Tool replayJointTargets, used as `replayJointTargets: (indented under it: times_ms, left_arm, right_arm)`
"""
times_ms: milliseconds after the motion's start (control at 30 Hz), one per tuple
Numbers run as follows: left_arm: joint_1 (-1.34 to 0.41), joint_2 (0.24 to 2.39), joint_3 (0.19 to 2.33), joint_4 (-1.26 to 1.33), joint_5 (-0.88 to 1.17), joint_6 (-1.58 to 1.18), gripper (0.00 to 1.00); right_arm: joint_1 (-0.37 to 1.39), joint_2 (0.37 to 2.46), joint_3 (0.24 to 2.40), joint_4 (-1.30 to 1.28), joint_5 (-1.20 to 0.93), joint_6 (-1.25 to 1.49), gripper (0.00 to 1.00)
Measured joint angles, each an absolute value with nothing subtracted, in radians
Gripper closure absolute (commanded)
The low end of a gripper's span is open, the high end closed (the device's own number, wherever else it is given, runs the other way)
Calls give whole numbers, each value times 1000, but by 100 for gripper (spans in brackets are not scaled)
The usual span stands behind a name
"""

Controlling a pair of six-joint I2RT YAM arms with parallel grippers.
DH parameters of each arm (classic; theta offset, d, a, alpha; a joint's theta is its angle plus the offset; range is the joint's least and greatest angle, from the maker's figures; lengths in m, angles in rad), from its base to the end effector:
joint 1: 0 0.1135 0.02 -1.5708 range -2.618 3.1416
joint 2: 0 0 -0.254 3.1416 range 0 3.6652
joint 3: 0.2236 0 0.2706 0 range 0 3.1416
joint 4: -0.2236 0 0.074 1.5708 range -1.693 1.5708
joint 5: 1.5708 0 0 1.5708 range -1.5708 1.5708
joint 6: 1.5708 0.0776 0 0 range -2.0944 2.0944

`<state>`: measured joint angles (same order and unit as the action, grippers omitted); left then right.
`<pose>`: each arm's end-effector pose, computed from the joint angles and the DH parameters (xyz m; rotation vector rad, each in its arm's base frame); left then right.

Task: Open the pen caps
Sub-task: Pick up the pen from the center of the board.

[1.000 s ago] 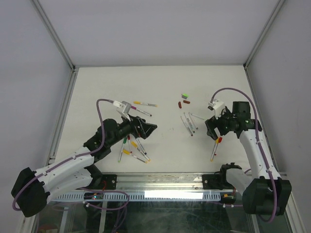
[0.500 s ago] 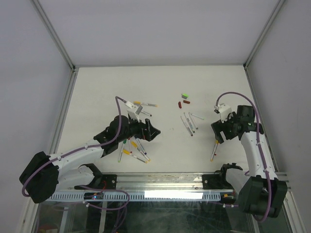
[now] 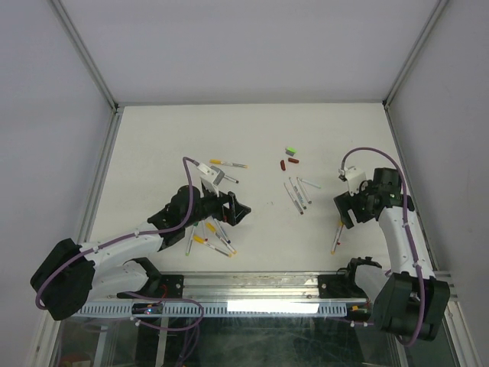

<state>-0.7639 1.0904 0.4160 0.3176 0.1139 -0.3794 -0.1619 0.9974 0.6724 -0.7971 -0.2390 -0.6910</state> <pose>0.2017 -0.2054 0.1681 0.4655 1.9716 -0.8576 0.2164 -0.0167 0.1649 -0.7591 2.5260 0.0394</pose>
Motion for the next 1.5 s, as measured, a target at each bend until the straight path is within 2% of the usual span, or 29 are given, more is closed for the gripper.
replayJointTargets:
  times_ms: [533,800,1067,1500]
  left_arm:
    - [-764,1073,406,340,110,-347,1]
    - [-764,1036,393,343,111,-347,1]
    - [-764,1011,393,347,127,-348,1]
    - [-764,1009,387,352,140,-348,1]
  right_arm:
    - [-192,1046,661,-785,-199,-690,23]
    - [-205,1081,656,-783,-191,-692,37]
    - [-204,1158,657,-819,-290,-718,54]
    - [-171,1252,658,-837,-322,-727,61]
